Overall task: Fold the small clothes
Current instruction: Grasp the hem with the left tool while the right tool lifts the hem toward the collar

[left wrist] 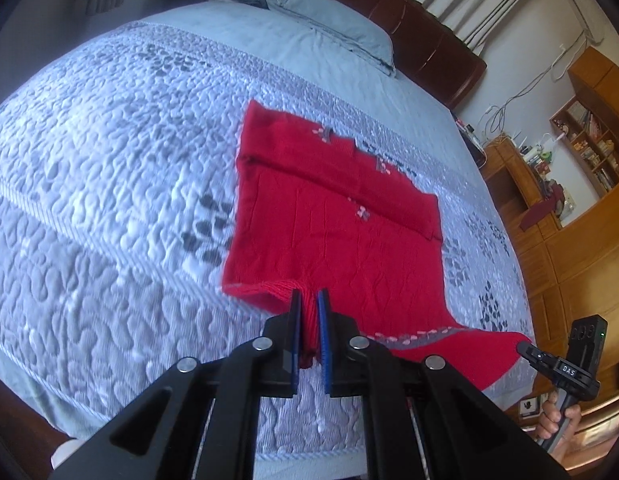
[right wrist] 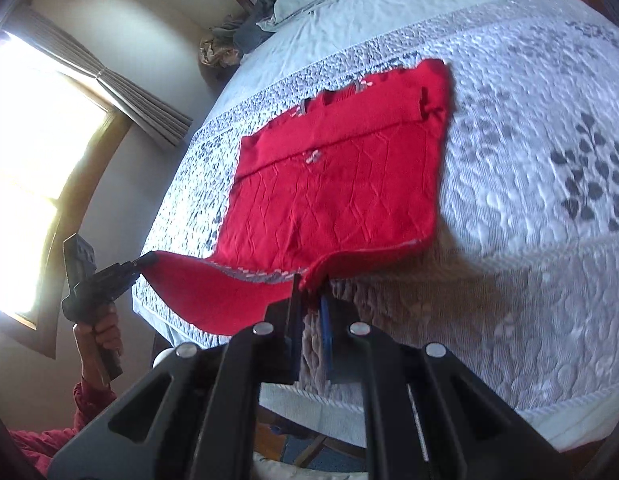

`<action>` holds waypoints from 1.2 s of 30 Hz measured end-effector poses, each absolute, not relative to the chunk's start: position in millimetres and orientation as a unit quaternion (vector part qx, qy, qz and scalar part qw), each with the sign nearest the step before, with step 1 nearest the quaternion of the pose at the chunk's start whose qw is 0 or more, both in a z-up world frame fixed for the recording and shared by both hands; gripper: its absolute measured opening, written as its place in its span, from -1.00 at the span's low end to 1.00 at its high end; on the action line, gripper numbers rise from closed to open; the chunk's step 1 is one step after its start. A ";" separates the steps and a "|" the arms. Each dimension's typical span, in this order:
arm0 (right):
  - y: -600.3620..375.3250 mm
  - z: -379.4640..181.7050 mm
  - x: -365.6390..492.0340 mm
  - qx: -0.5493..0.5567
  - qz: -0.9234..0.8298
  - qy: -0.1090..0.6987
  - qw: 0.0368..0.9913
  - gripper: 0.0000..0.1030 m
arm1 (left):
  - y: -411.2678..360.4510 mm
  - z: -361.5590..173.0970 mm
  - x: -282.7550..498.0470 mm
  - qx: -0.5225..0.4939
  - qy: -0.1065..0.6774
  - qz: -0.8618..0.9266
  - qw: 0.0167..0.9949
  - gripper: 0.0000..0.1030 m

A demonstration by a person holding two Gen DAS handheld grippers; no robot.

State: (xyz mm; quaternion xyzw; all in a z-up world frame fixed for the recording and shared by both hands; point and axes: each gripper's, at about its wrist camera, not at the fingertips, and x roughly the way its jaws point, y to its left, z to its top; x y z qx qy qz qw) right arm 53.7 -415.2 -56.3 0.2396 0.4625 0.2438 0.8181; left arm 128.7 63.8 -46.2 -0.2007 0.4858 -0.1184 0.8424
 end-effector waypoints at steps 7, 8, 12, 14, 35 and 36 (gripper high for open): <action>-420.4 -33.9 99.7 0.228 0.239 0.453 0.828 -0.88 | 65.1 -32.9 174.3 -0.199 0.468 -0.108 0.854 -0.90; -421.0 -31.7 105.7 0.228 0.239 0.451 0.829 -0.88 | 65.5 -31.5 181.0 -0.200 0.466 -0.106 0.855 -0.90; -422.9 -24.9 134.6 0.228 0.235 0.448 0.832 -0.88 | 64.5 -27.3 212.9 -0.196 0.458 -0.100 0.861 -0.91; -424.1 -23.1 151.2 0.228 0.233 0.447 0.833 -0.88 | 63.5 -26.8 226.8 -0.194 0.458 -0.098 0.862 -0.91; -434.7 -50.4 327.9 0.243 0.199 0.479 0.820 -0.89 | 29.6 -56.9 403.1 -0.182 0.454 -0.072 0.869 -0.92; -435.1 -52.8 334.6 0.242 0.197 0.481 0.819 -0.89 | 27.8 -59.7 409.1 -0.179 0.455 -0.070 0.870 -0.92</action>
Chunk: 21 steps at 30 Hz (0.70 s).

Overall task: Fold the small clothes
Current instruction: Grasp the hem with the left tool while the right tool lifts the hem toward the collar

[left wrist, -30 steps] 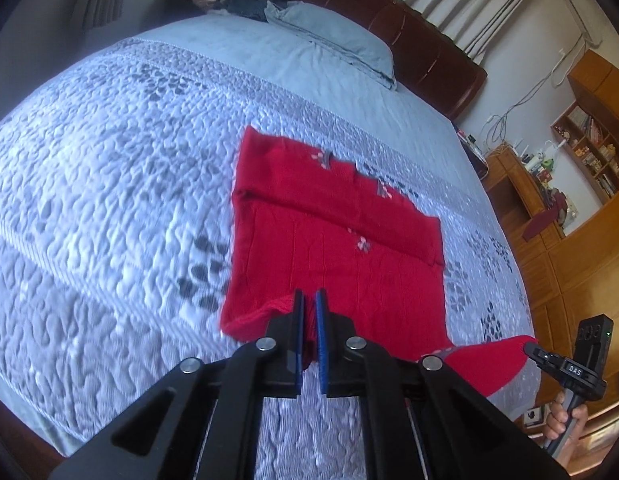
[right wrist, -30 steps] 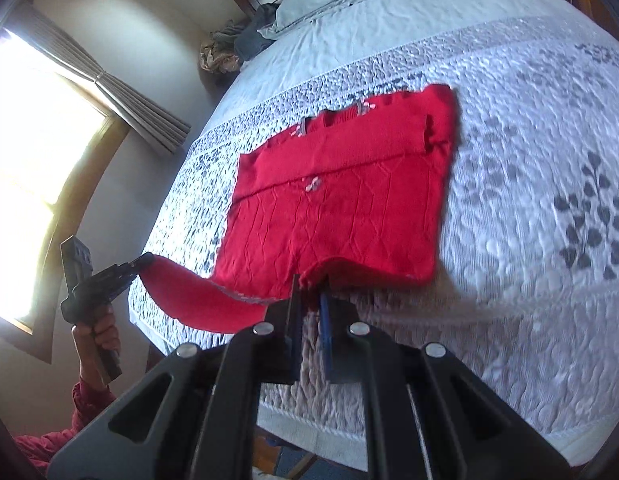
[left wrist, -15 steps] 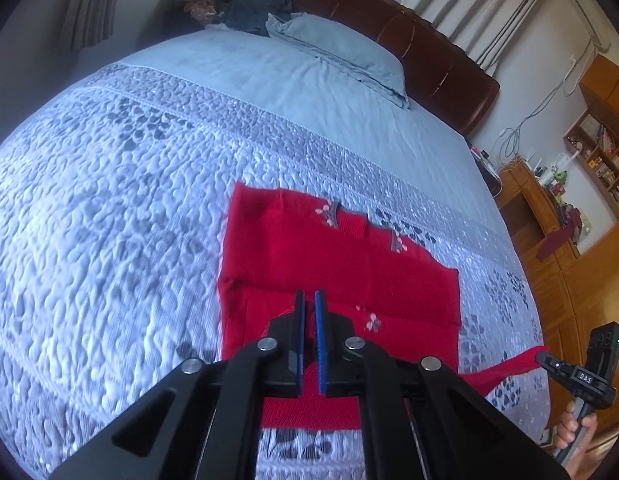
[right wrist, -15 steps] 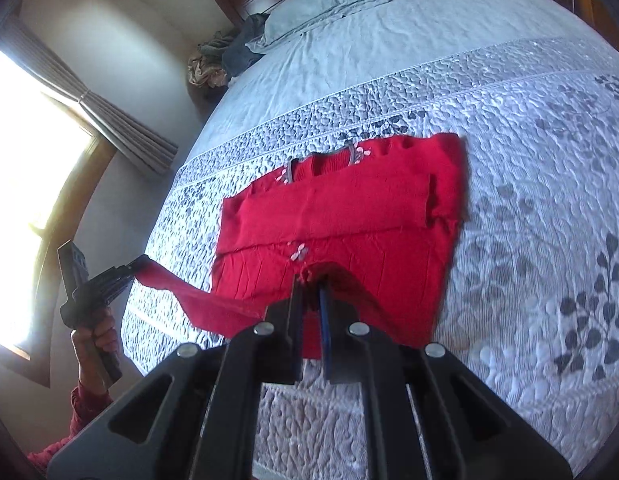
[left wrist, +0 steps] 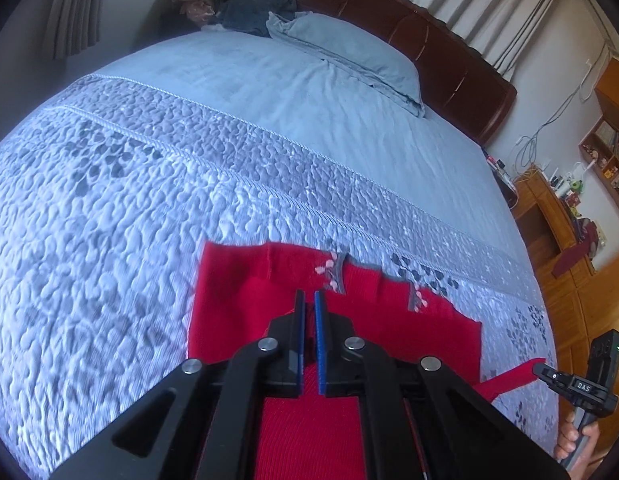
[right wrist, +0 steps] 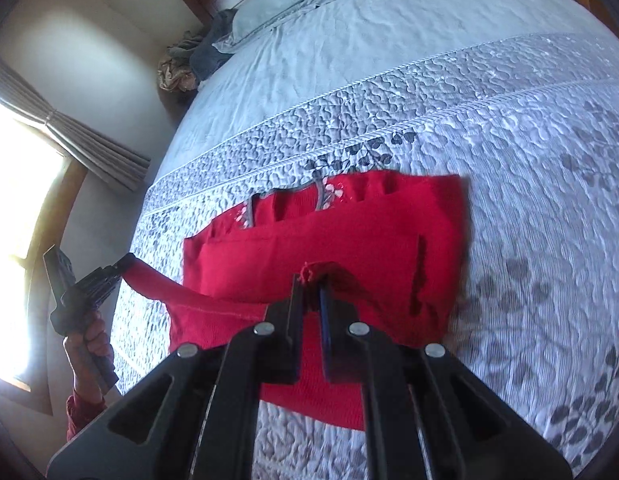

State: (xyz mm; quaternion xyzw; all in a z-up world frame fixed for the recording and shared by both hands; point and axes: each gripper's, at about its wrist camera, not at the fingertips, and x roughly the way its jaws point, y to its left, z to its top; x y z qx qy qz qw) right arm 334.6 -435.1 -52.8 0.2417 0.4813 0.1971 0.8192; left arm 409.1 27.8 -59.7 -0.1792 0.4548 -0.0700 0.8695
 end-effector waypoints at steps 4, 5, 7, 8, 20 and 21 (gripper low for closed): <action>-435.6 -70.6 372.5 0.240 0.183 0.501 0.811 -0.89 | 22.0 -77.7 442.5 -0.174 0.463 -0.061 0.867 -0.92; -436.4 -75.3 380.1 0.244 0.182 0.504 0.808 -0.89 | 20.8 -82.3 449.1 -0.173 0.466 -0.058 0.866 -0.92; -438.3 -86.3 397.2 0.254 0.178 0.512 0.801 -0.89 | 17.2 -93.6 462.5 -0.167 0.476 -0.053 0.862 -0.92; -438.9 -91.7 405.0 0.257 0.175 0.516 0.798 -0.89 | 15.4 -98.4 467.6 -0.164 0.480 -0.050 0.860 -0.92; -431.7 -140.4 468.1 0.256 0.142 0.552 0.781 -0.89 | 9.3 -156.9 513.3 -0.145 0.517 -0.019 0.844 -0.92; -431.2 -144.2 471.8 0.255 0.138 0.555 0.780 -0.89 | 8.9 -161.6 516.0 -0.143 0.519 -0.017 0.842 -0.92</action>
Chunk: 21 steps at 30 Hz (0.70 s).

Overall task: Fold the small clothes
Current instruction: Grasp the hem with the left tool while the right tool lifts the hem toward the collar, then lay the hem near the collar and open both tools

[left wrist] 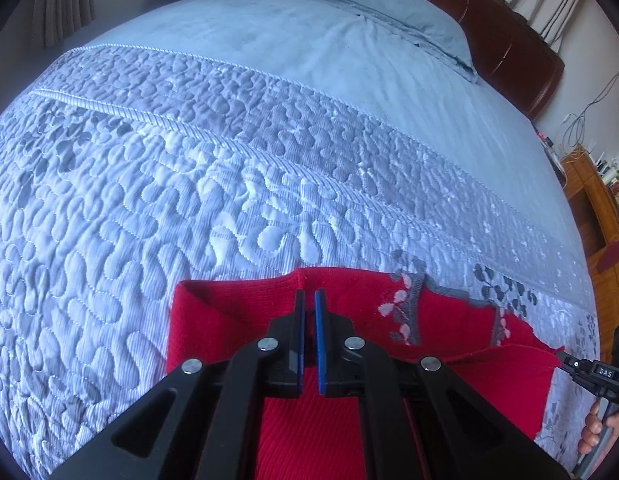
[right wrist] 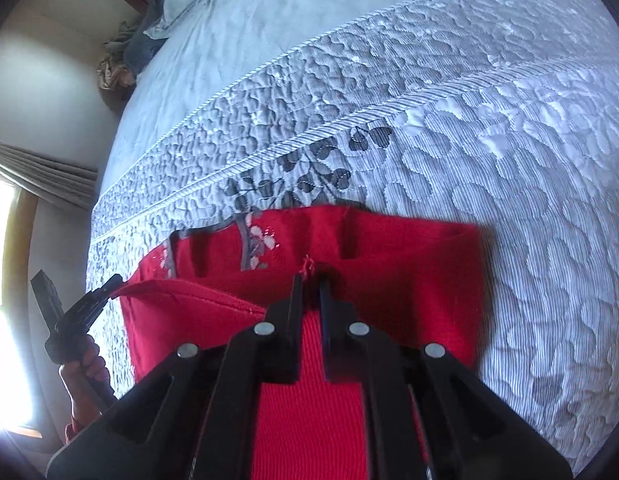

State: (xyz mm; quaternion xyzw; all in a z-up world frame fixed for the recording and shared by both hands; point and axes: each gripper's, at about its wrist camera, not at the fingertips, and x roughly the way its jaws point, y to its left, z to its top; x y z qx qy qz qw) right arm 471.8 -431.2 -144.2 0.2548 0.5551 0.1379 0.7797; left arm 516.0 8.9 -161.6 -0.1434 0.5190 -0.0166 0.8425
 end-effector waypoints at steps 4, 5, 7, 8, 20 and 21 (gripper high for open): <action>-430.3 -160.3 481.8 0.250 0.120 0.567 0.776 -0.87 | 6.2 -174.6 523.4 -0.129 0.525 -0.010 0.841 -0.90; -431.2 -164.5 482.6 0.254 0.115 0.568 0.774 -0.87 | 5.2 -177.1 524.8 -0.123 0.526 -0.009 0.841 -0.87; -433.3 -169.7 483.7 0.259 0.111 0.566 0.775 -0.74 | 3.4 -182.0 527.4 -0.112 0.530 -0.007 0.841 -0.70; -434.9 -170.7 483.7 0.257 0.104 0.564 0.778 -0.62 | 3.1 -183.6 528.5 -0.107 0.531 -0.005 0.840 -0.57; -450.7 -106.3 403.1 0.166 0.119 0.517 0.831 0.77 | 34.8 -101.0 446.0 -0.074 0.492 -0.057 0.866 0.72; -448.9 -105.4 388.7 0.152 0.129 0.522 0.829 0.78 | 41.5 -99.6 429.9 -0.069 0.495 -0.061 0.864 0.76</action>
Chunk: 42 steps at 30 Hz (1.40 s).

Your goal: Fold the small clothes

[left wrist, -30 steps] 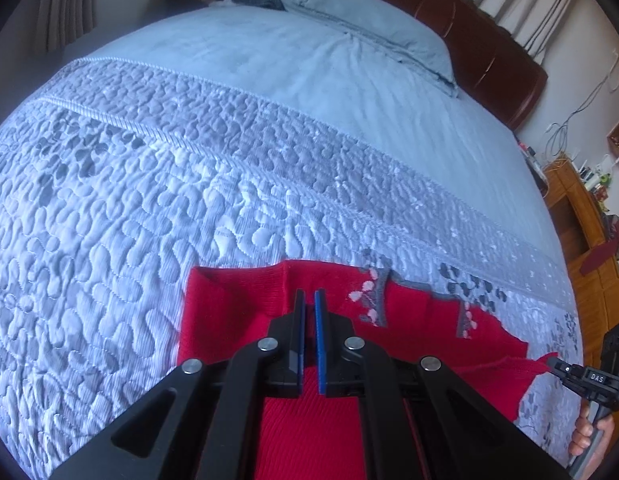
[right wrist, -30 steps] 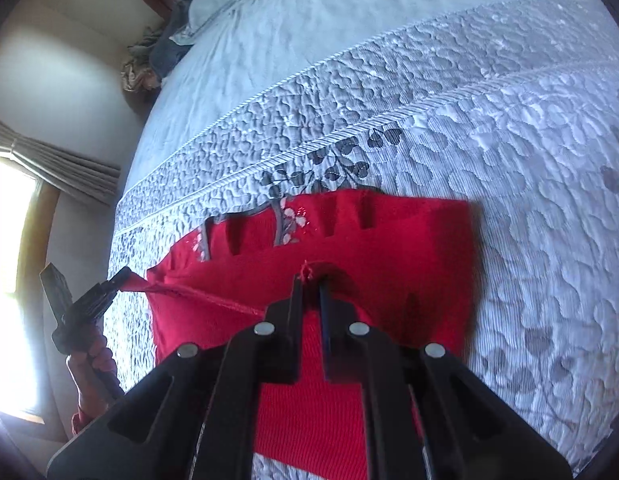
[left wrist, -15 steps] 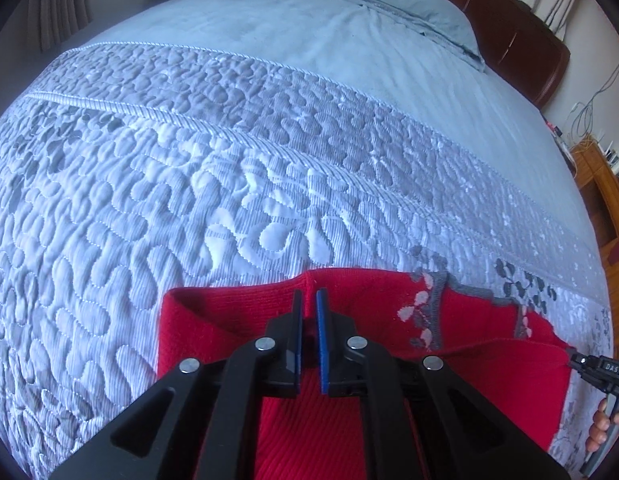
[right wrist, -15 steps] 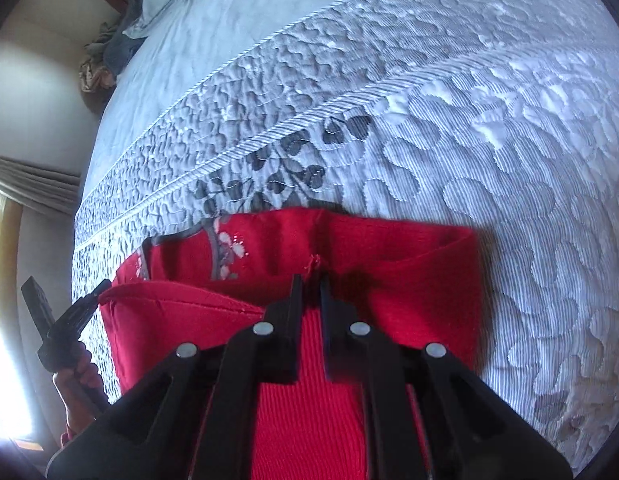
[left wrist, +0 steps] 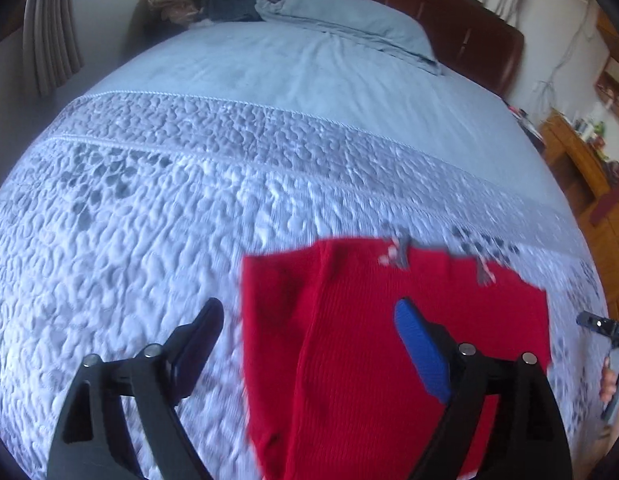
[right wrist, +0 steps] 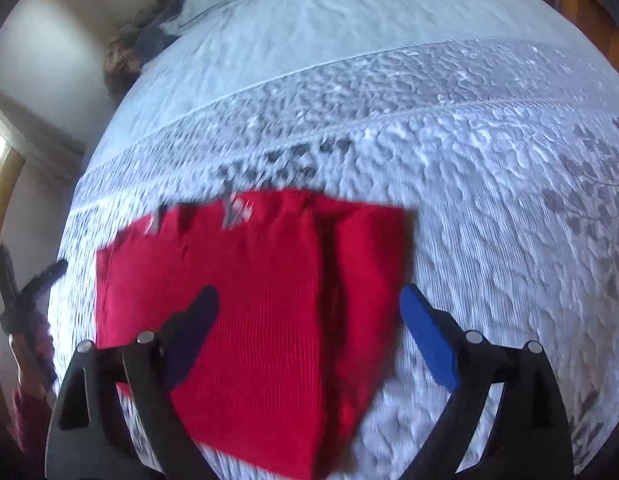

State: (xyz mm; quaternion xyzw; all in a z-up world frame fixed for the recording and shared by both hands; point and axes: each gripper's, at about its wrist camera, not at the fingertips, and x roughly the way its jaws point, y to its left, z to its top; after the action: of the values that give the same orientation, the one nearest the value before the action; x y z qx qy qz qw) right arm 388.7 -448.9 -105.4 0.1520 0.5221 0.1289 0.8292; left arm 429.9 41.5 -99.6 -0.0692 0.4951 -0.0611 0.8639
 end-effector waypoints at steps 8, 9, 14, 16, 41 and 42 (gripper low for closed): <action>-445.0 -158.4 336.2 0.148 0.167 0.579 0.784 0.79 | 75.5 -149.0 373.1 -0.108 0.539 -0.045 0.834 0.78; -444.7 -163.0 335.0 0.159 0.173 0.581 0.779 0.79 | 75.9 -154.3 372.3 -0.124 0.540 -0.049 0.831 0.78; -443.1 -182.9 342.2 0.193 0.182 0.586 0.765 0.79 | 59.9 -171.4 379.5 -0.132 0.551 -0.064 0.822 0.78; -442.4 -188.2 344.0 0.201 0.183 0.585 0.764 0.81 | 49.9 -180.6 385.2 -0.124 0.563 -0.071 0.814 0.76; -430.7 -159.3 330.9 0.215 0.205 0.581 0.757 -0.79 | 12.5 -159.7 369.2 -0.122 0.588 -0.100 0.793 -0.68; -430.4 -154.2 327.4 0.211 0.206 0.583 0.758 -0.79 | 12.4 -154.5 365.0 -0.124 0.589 -0.104 0.791 -0.68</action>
State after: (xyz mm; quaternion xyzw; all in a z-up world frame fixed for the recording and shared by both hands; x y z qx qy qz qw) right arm 327.4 -430.4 -154.2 0.2106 0.5826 0.2057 0.7576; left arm 365.0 12.4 -154.5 -0.1242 0.5893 -0.1042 0.7915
